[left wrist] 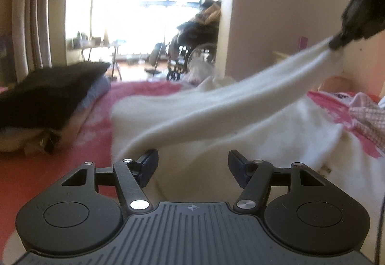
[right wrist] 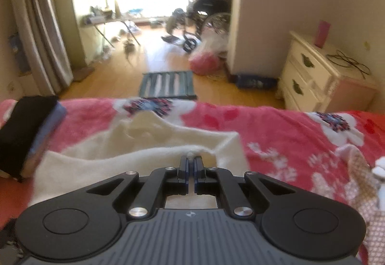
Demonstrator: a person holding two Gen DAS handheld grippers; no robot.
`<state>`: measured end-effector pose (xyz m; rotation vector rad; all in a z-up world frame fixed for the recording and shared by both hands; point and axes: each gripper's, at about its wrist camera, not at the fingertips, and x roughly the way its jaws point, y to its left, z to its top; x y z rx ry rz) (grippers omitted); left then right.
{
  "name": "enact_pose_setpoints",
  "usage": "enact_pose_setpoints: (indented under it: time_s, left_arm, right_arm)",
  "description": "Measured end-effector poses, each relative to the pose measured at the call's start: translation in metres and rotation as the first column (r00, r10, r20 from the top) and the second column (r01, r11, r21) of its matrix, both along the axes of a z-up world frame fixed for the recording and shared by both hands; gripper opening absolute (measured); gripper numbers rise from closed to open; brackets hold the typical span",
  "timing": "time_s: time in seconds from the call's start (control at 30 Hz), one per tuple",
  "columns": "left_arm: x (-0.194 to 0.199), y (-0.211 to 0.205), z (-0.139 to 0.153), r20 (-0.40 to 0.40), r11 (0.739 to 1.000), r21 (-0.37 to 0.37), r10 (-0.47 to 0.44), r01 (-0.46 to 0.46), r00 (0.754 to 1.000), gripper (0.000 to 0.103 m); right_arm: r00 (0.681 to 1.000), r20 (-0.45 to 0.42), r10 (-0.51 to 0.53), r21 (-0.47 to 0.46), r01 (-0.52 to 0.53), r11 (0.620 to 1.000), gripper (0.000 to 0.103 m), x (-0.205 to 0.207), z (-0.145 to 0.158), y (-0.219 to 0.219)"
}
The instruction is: Fold clothes
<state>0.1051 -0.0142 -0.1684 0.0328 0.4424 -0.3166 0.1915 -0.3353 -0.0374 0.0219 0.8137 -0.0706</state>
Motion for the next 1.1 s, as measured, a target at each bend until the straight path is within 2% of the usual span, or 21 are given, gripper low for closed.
enact_pose_setpoints:
  time_s: [0.1,0.2,0.23,0.3,0.43,0.5,0.6,0.7,0.73,0.77,0.9,1.03,1.1]
  left_arm:
    - [-0.014,-0.003,0.007,0.097,1.000,0.018,-0.007,0.006,0.995,0.064]
    - [-0.023,-0.003,0.016,0.203,0.999,0.025,0.037,-0.043,0.979,0.065]
    - [-0.024,-0.002,0.017,0.215,0.998,0.027,0.051,-0.058,0.975,0.065]
    - [-0.019,-0.005,0.012,0.177,0.997,0.054,0.043,-0.054,0.983,0.066]
    - [-0.002,-0.017,-0.009,0.023,0.990,0.141,0.017,-0.020,1.000,0.066]
    - [0.000,-0.017,-0.011,0.001,0.990,0.140,0.021,-0.021,1.000,0.066]
    - [0.001,-0.018,-0.012,-0.014,0.989,0.144,0.030,-0.028,0.999,0.066]
    - [0.003,-0.025,-0.021,-0.052,0.978,0.202,0.057,-0.045,0.997,0.066]
    - [0.003,-0.026,-0.024,-0.066,0.973,0.223,0.069,-0.053,0.995,0.066]
    - [0.004,-0.026,-0.024,-0.075,0.972,0.230,0.078,-0.059,0.994,0.066]
    - [0.011,-0.017,-0.022,-0.100,0.972,0.215,0.115,-0.091,0.988,0.067]
    - [0.016,-0.010,-0.020,-0.142,0.976,0.178,0.149,-0.123,0.979,0.067]
    - [0.015,-0.008,-0.021,-0.152,0.978,0.168,0.153,-0.127,0.976,0.067]
  right_arm:
    - [1.000,-0.013,-0.022,-0.009,0.022,1.000,0.004,0.001,-0.010,-0.012]
    - [0.999,0.032,-0.026,-0.038,0.027,0.999,0.004,-0.004,-0.006,-0.017]
    - [0.999,0.046,-0.027,-0.056,0.030,0.998,0.004,-0.005,-0.006,-0.019]
    - [0.998,0.047,-0.035,-0.082,0.039,0.996,0.004,-0.005,-0.012,-0.025]
    - [0.998,0.019,-0.057,-0.097,0.059,0.994,0.004,0.001,-0.037,-0.039]
    - [0.998,0.012,-0.066,-0.094,0.067,0.993,0.004,0.003,-0.046,-0.044]
    - [0.997,0.051,-0.055,-0.111,0.060,0.992,0.004,0.003,-0.049,-0.045]
    - [0.997,-0.041,-0.063,-0.132,0.057,0.990,0.008,0.013,-0.081,-0.057]
    - [0.995,-0.054,-0.081,-0.120,0.074,0.990,0.015,0.014,-0.084,-0.061]
    - [0.993,-0.055,-0.105,-0.099,0.100,0.990,0.017,0.013,-0.084,-0.064]
    - [0.977,-0.067,-0.203,-0.017,0.202,0.979,0.017,0.009,-0.083,-0.076]
    - [0.951,-0.087,-0.297,0.064,0.302,0.951,0.021,0.005,-0.082,-0.088]
    - [0.979,-0.083,-0.184,0.094,0.192,0.977,0.021,0.015,-0.074,-0.058]
